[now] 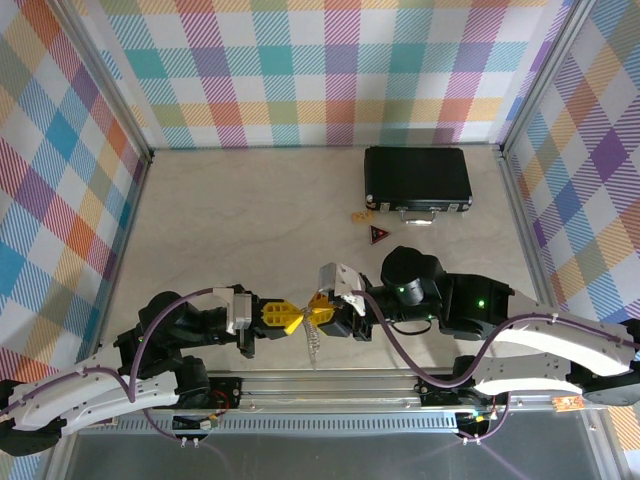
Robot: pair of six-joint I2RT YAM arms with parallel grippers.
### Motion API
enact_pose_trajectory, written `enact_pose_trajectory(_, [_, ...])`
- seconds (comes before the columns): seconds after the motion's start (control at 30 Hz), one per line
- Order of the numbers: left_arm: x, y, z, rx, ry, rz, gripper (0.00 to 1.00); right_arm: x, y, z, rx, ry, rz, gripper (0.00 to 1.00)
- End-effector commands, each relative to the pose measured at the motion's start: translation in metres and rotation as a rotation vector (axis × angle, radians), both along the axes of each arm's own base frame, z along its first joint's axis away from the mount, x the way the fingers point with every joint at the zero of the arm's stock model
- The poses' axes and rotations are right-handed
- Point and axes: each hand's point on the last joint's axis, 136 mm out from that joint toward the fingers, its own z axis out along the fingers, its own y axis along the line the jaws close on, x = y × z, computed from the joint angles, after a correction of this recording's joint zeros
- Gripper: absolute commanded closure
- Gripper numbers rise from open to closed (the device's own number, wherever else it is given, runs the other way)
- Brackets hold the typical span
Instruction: Put the keys on the keyring
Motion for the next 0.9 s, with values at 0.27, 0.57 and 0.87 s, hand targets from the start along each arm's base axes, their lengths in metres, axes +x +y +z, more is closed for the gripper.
enact_pose_trajectory(0.27, [-0.01, 0.002, 0.011, -0.062, -0.02, -0.047, 1.0, -0.007, 0.002, 0.009, 0.057, 0.019, 0.025, 0.91])
enact_pose_trajectory(0.57, [0.011, 0.007, -0.006, 0.084, -0.001, 0.085, 0.92, -0.008, -0.004, 0.002, -0.002, -0.008, 0.04, 1.0])
enact_pose_trajectory(0.87, [0.031, 0.008, -0.027, 0.259, 0.02, 0.195, 0.77, 0.004, -0.004, -0.014, -0.156, -0.059, 0.007, 1.0])
